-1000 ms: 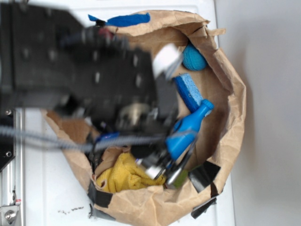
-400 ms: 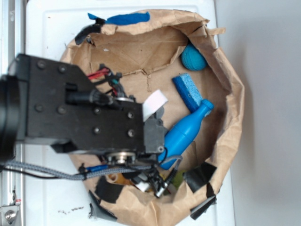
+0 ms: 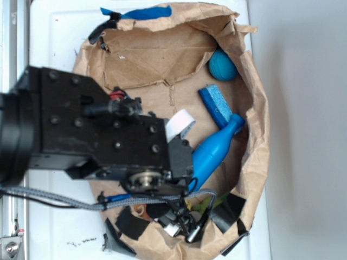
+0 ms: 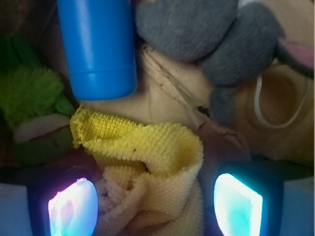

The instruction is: Grab the yellow cloth.

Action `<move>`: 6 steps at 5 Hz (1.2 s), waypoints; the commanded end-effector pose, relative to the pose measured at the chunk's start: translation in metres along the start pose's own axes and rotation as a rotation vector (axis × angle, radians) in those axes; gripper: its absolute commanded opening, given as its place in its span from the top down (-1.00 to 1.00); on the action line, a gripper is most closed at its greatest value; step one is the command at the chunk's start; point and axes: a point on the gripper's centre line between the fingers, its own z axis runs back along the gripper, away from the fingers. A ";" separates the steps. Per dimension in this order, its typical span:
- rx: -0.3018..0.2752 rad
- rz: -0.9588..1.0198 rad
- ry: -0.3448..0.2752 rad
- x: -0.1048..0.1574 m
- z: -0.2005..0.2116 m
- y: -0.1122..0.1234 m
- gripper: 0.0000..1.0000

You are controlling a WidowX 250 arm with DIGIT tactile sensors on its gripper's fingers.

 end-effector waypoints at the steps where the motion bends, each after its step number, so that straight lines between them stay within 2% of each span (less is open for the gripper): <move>1: 0.031 -0.007 0.014 0.000 -0.020 -0.003 -1.00; 2: 0.037 0.035 0.016 0.014 -0.023 -0.003 1.00; 4: -0.010 0.019 0.024 0.028 0.010 0.001 1.00; 5: -0.036 -0.017 0.055 0.034 0.046 0.011 1.00; 6: -0.045 -0.119 -0.052 0.038 0.078 0.018 1.00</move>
